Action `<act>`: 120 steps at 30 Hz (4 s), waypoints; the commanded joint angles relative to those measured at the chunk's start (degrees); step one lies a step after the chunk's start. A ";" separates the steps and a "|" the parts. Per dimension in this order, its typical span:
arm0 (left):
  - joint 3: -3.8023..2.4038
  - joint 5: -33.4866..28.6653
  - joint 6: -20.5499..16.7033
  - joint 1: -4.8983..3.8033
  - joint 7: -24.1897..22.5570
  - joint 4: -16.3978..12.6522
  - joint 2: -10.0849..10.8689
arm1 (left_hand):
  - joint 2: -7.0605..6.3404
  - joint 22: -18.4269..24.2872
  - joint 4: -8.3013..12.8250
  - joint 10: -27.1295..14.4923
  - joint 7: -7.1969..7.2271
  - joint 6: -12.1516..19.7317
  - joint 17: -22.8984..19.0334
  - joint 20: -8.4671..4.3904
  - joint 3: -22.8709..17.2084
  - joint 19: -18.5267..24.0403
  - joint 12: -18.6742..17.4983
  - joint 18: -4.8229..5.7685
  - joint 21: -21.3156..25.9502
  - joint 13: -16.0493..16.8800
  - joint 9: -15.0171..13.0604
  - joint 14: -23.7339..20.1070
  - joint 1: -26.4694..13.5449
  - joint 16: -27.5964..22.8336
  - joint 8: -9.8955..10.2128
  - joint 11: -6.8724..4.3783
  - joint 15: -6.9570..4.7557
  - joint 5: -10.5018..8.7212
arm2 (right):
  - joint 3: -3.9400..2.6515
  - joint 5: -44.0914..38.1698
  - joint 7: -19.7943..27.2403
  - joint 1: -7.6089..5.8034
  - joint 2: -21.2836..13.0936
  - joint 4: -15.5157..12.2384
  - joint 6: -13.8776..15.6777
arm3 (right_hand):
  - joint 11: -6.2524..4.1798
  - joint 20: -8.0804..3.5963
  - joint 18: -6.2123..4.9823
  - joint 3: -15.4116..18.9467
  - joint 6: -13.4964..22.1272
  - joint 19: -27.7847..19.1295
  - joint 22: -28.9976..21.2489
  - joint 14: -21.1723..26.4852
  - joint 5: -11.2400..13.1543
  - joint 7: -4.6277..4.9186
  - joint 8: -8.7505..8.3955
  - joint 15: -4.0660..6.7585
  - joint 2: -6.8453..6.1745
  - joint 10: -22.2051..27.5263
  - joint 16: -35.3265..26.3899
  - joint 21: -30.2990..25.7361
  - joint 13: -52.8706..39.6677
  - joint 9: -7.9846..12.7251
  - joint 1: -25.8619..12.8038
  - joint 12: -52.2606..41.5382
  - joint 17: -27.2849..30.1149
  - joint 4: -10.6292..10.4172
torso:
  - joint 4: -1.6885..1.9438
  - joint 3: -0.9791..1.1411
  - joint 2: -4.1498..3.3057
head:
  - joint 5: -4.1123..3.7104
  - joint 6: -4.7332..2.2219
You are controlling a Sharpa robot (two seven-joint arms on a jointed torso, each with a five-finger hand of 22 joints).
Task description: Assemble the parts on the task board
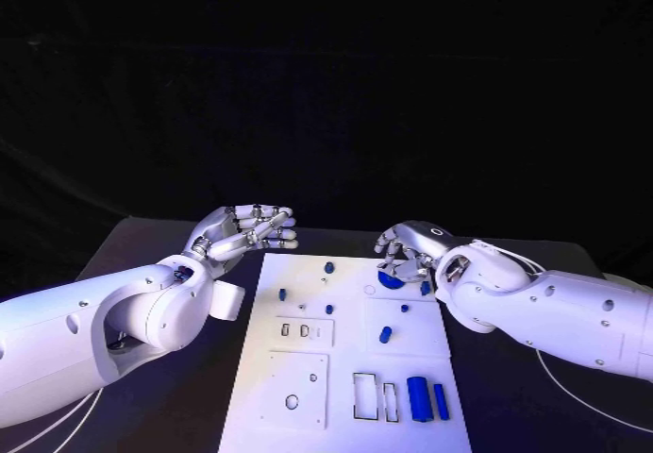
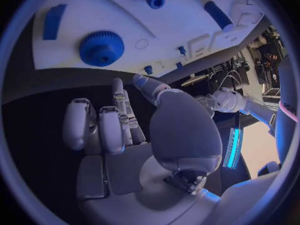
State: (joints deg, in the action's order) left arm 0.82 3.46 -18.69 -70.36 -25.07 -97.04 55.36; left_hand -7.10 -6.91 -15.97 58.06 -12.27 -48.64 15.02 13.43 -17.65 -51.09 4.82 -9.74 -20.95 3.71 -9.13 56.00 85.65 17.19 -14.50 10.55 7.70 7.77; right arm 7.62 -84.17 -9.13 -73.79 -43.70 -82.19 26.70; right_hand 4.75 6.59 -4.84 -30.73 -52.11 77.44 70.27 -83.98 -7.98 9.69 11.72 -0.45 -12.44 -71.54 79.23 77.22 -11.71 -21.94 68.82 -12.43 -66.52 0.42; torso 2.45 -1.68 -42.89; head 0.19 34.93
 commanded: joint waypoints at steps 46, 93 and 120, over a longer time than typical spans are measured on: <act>-0.04 -0.10 1.63 -0.09 0.07 0.45 -0.22 | -0.07 0.13 -0.07 -0.03 -1.81 0.35 0.21 0.36 -0.52 0.18 -0.44 -0.71 0.25 0.13 0.10 -0.21 0.42 -0.40 0.39 0.24 0.23 -0.12 | 0.13 12.00 -1.12 1.77 2.37 6.87 -8.27 | 0.14 0.30 2.75 10.84 5.99 7.08 12.02 -5.73 -4.42 0.01 4.44 -0.35 1.74 -10.81 10.40 7.10 -68.88 -4.07 3.01 -69.28 -22.05 -4.76 | -0.47 0.22 0.20 | 0.72 1.05; -0.04 -0.10 2.15 -0.08 0.52 0.98 -0.66 | -0.12 0.18 -0.17 -0.03 -1.83 0.35 0.31 0.39 -0.65 0.21 -0.56 -0.71 0.28 0.13 0.12 -0.27 0.34 -0.51 0.46 0.26 0.26 -0.14 | 0.20 -6.46 -4.81 1.71 9.40 -0.23 3.92 | -2.14 -1.47 3.38 3.87 -0.79 8.76 14.69 -5.99 -1.57 -2.56 8.38 1.61 2.55 -13.90 10.73 8.82 -72.63 -7.77 2.38 -72.66 -23.31 -3.22 | -0.28 0.19 0.10 | 0.91 0.65; -0.05 -0.10 2.16 -0.11 0.60 0.97 -1.13 | -0.12 0.18 -0.17 -0.03 -1.83 0.35 0.31 0.39 -0.65 0.21 -0.56 -0.71 0.28 0.13 0.12 -0.27 0.34 -0.51 0.46 0.26 0.26 -0.14 | 0.73 -7.22 -4.33 3.32 15.99 6.25 0.58 | -1.93 -1.43 3.30 3.58 -0.06 8.54 14.44 -5.94 -1.50 -2.28 7.77 1.49 2.13 -13.65 10.68 8.58 -72.38 -7.80 1.88 -72.40 -23.11 -3.29 | -0.40 0.32 0.14 | 1.28 1.67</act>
State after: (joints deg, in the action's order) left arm 0.81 3.42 -17.52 -70.38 -24.19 -95.97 54.37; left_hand -7.10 -6.82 -16.20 58.06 -12.27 -48.64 15.26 13.63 -17.87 -50.88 4.60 -9.74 -20.91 3.74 -9.08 56.00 85.65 16.97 -14.28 10.55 7.70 7.77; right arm 8.34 -90.28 -13.72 -70.52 -27.87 -76.06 28.59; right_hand 2.94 5.33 -2.16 -26.74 -51.05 84.00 74.93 -84.12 -9.27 8.67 19.54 0.73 -10.44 -83.91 89.64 85.97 -74.90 -27.10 71.16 -85.06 -74.91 -2.79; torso 1.96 -1.37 -42.75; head 1.53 36.51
